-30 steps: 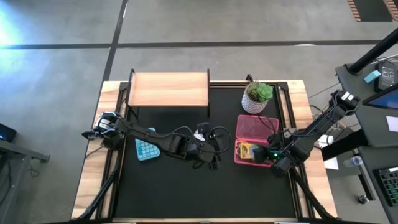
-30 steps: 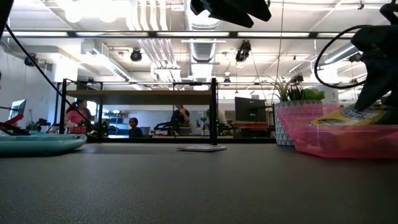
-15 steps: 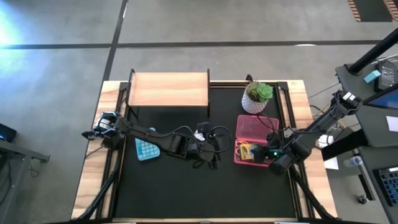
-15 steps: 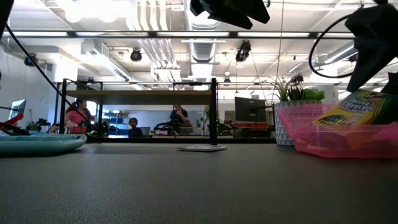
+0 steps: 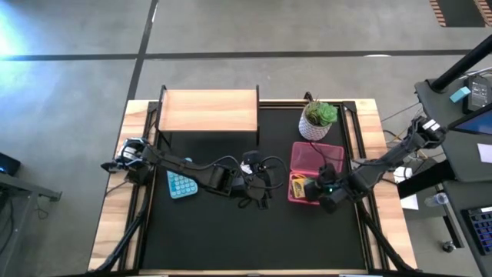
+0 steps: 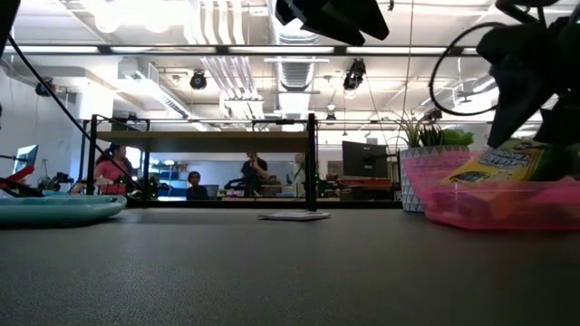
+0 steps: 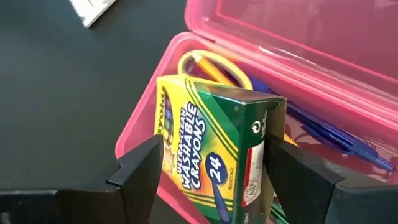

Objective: Pack school essentials
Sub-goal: Put the box of crayons into the pink case

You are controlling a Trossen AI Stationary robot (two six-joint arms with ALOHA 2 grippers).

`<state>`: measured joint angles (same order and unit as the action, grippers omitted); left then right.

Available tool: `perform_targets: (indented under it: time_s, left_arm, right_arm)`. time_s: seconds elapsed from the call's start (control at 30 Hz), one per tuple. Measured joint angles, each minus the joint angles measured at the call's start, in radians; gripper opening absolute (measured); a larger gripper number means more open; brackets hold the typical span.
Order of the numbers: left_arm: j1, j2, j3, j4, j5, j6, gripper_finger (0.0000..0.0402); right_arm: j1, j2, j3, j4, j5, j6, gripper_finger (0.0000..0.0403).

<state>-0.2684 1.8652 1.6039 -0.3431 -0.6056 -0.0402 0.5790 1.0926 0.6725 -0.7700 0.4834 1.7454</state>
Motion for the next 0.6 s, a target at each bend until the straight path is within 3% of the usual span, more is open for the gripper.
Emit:
perform_targets:
  time_s: [0.33, 0.6]
  left_arm:
    - [0.001, 0.0, 0.0, -0.008, 0.0, 0.0, 0.0251]
    - [0.005, 0.0, 0.0, -0.008, 0.0, -0.004, 0.0251]
  right_arm:
    - [-0.056, 0.058, 0.043, -0.045, -0.141, -0.1, 0.026]
    - [-0.057, 0.062, 0.154, -0.262, -0.146, -0.11, 0.026]
